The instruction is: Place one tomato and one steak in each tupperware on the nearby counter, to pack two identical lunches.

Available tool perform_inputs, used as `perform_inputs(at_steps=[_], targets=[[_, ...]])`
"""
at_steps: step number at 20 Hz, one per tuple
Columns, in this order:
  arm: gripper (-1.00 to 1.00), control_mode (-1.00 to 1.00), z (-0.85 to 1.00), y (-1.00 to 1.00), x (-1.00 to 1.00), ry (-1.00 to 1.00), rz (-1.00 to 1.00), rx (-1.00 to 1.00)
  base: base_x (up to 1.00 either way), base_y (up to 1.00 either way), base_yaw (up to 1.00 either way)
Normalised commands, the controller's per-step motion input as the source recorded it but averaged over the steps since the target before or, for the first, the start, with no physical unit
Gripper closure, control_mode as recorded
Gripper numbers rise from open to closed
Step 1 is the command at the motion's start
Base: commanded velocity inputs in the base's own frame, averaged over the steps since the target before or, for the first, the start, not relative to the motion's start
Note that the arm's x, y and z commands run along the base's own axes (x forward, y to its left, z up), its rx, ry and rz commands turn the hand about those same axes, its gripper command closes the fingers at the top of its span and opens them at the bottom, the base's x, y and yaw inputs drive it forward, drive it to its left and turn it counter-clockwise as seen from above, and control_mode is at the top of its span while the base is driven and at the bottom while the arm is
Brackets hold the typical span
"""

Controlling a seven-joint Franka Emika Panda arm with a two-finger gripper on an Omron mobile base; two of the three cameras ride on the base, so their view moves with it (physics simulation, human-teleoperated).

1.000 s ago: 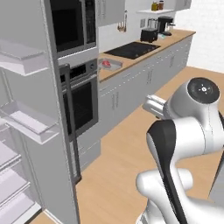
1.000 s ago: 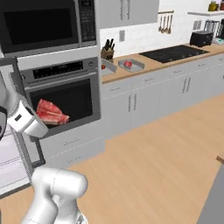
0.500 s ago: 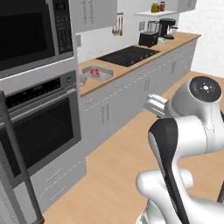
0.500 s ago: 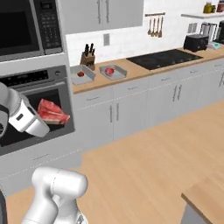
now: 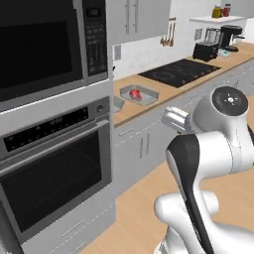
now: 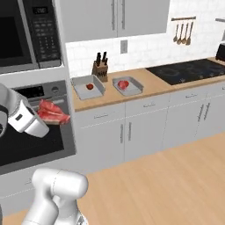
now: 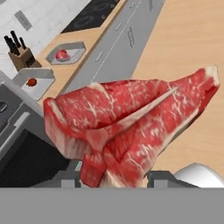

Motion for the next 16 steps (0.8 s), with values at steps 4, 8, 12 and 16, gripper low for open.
perform_inputs(at_steps=[4, 8, 12, 16], targets=[[1.00, 1.00, 0.00, 0.00, 0.00, 0.00, 0.00, 0.00, 1.00, -0.65, 0.24], [1.00, 1.00, 0.00, 0.00, 0.00, 0.00, 0.00, 0.00, 1.00, -0.62, 0.30], [1.00, 1.00, 0.00, 0.00, 0.00, 0.00, 0.00, 0.00, 1.00, -0.29, 0.47], [1.00, 1.00, 0.00, 0.00, 0.00, 0.00, 0.00, 0.00, 1.00, -0.13, 0.55]])
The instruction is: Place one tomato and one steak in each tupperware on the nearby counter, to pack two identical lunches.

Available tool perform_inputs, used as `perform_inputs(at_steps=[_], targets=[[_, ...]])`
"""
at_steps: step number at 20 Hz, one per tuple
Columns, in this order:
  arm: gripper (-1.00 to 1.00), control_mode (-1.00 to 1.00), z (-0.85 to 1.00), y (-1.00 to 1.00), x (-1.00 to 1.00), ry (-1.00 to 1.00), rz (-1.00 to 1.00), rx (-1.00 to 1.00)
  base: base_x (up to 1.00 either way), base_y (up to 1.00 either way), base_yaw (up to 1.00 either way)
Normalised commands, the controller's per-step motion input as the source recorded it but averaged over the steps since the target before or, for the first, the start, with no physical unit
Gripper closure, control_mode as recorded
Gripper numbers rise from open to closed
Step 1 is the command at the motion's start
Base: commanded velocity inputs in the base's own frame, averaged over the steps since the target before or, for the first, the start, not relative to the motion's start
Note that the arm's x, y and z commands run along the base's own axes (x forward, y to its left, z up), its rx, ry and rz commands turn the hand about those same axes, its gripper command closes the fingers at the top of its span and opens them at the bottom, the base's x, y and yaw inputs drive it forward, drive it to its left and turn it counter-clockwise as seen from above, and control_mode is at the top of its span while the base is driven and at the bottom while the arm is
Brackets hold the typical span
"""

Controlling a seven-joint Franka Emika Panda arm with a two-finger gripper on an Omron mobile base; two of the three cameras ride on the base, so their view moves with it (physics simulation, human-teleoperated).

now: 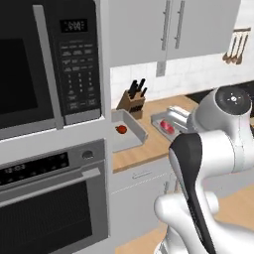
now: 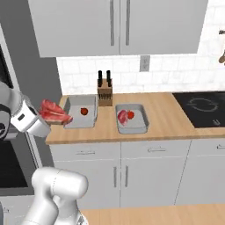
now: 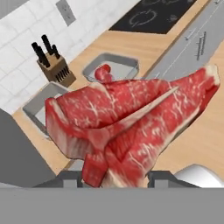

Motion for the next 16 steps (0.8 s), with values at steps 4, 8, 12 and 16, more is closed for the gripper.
perform_inputs(at_steps=[4, 8, 12, 16], targets=[[1.00, -1.00, -0.01, -0.05, 0.25, 0.02, 0.13, 0.05, 0.75, -0.09, 0.40], [1.00, -1.00, -0.36, -0.03, 1.00, 0.06, 0.53, 0.21, 0.00, 0.00, 0.00], [1.00, -1.00, -0.77, 0.00, 1.00, 0.17, 0.46, 0.15, 0.00, 0.00, 0.00], [1.00, -1.00, -0.82, 0.00, 1.00, 0.15, 0.33, 0.05, 0.00, 0.00, 0.00]])
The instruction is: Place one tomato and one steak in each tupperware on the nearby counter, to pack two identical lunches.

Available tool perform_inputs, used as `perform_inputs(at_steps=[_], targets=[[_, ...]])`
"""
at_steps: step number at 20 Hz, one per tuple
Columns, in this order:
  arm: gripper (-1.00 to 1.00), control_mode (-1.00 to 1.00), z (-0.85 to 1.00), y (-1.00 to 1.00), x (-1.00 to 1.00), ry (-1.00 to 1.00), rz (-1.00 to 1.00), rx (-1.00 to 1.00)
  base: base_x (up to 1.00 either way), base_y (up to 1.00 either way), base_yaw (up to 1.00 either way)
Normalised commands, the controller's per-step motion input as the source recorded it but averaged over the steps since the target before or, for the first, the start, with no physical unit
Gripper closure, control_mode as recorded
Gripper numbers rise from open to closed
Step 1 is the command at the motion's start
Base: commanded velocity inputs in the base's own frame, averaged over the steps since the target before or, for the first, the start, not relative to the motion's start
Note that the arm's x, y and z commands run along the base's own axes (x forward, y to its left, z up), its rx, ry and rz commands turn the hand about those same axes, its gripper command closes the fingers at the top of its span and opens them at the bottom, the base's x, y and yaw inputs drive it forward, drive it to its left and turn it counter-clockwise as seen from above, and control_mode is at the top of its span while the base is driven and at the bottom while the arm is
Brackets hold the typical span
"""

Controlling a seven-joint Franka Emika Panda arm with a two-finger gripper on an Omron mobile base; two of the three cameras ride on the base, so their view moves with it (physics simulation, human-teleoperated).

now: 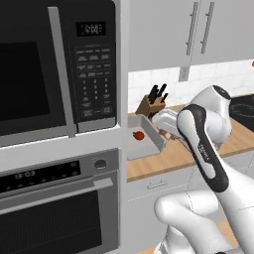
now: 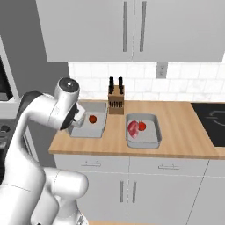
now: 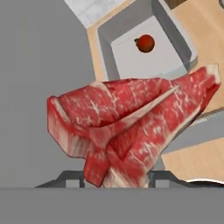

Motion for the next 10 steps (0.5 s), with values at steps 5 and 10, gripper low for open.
perform_inputs(at_steps=[5, 10], targets=[[1.00, -1.00, -0.04, 0.01, 1.00, 0.21, 0.09, 0.00, 0.00, 0.00, 0.00], [1.00, -1.00, -0.10, 0.28, 1.00, 0.34, -0.03, -0.09, 0.00, 0.00, 0.00]])
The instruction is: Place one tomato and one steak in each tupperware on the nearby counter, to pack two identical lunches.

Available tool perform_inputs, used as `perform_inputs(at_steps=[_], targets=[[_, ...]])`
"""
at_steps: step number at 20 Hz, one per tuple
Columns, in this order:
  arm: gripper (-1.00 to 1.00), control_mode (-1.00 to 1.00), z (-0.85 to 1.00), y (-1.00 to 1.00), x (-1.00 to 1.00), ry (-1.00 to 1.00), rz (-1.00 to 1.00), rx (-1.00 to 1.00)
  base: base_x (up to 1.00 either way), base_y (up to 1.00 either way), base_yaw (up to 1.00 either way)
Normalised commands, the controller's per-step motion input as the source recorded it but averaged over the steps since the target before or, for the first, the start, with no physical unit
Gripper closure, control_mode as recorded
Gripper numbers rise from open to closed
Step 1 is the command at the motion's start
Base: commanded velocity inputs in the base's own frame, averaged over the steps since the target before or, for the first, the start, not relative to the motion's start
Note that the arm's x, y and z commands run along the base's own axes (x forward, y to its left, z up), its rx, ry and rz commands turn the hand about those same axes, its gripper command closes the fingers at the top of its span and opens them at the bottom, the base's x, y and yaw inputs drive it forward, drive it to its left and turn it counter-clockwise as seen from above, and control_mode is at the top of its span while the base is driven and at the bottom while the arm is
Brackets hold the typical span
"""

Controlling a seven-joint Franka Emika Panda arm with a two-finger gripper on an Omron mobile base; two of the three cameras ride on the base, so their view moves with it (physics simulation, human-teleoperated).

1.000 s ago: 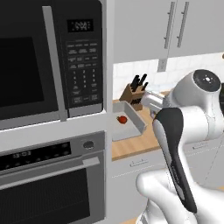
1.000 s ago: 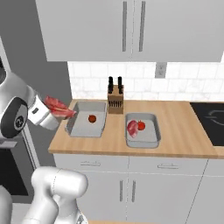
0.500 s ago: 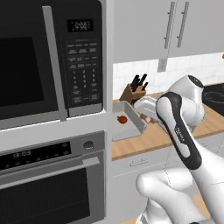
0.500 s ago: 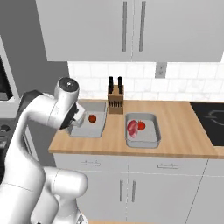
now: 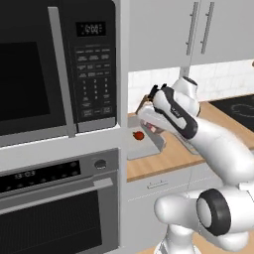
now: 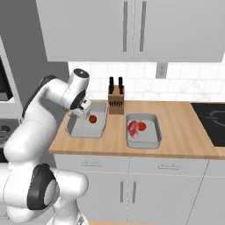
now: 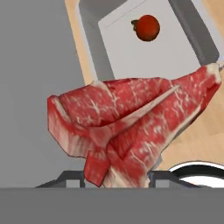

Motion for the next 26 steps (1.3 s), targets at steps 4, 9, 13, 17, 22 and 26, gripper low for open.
perform_inputs(at_steps=[4, 9, 13, 17, 22, 26], targets=[[1.00, -1.00, -0.86, 0.22, 1.00, 0.27, 0.00, -0.14, 0.00, 0.00, 0.00], [1.00, -1.00, -0.89, 0.03, 1.00, 0.08, 0.00, -0.05, 0.00, 0.00, 0.00], [1.00, -1.00, -0.41, 0.10, 1.00, 0.00, 0.00, -0.07, 0.00, 0.00, 0.00], [1.00, -1.00, -0.98, 0.42, 1.00, 0.09, 0.00, -0.06, 0.00, 0.00, 0.00], [1.00, -1.00, -0.68, 0.39, 0.93, 0.06, 0.00, -0.04, 0.00, 0.00, 0.00], [-1.00, -1.00, 0.02, 0.00, 0.58, 0.02, 0.00, 0.02, 0.00, 0.00, 0.00]])
